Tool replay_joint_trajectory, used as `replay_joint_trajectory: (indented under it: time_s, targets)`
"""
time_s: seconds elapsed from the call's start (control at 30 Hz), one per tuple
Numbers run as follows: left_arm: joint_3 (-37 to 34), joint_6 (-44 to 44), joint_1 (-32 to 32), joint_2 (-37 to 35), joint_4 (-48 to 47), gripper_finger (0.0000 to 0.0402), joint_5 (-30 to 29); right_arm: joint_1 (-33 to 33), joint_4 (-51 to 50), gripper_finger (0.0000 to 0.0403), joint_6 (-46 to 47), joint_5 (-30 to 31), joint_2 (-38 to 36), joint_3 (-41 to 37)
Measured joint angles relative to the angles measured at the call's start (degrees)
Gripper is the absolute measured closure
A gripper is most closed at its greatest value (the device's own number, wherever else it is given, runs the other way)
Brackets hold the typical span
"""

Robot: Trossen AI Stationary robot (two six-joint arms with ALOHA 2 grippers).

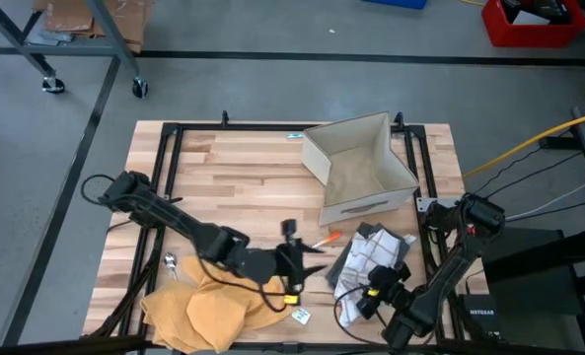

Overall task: Fold towel
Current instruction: Stack the white kitchen towel onto the grey kitchen towel, then fold the orange kitchen towel

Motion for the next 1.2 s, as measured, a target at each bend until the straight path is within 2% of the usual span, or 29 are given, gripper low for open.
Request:
replay_joint_trajectory:
  time_s: [0.13,0.3,0.5,0.8,0.9,1.2]
  targets:
    - [0.00,-13.86,-2.62,-1.81,-12.83,0.0270,0.02,1.13,-3.12,0.0169,-2.32,1.68,-2.47,2.23]
    - [0.00,-22.99,-5.52,-1.90,-27.38,0.0270,0.06,0.66,-2.35,0.0169,-7.99,3.08,-4.00,3.74]
    - [-0.04,-31.06,-7.34,-1.68,-39.20,0.0270,0.12,-2.82,9.79,0.0169,-15.82,4.02,-4.01,3.91]
    - [-0.04,-33.83,-8.19,-1.68,-40.63,0.0270,0.10,-11.53,34.99,0.0169,-38.03,3.69,-2.57,3.99]
    - [-0.04,-33.83,-8.17,-1.68,-40.41,0.0270,0.09,-14.58,40.05,0.0169,-44.14,0.52,-0.79,3.99]
    - [-0.04,-35.42,-8.17,-1.65,-40.46,0.0270,0.09,-22.96,45.70,0.0169,-46.50,-10.19,6.46,3.99]
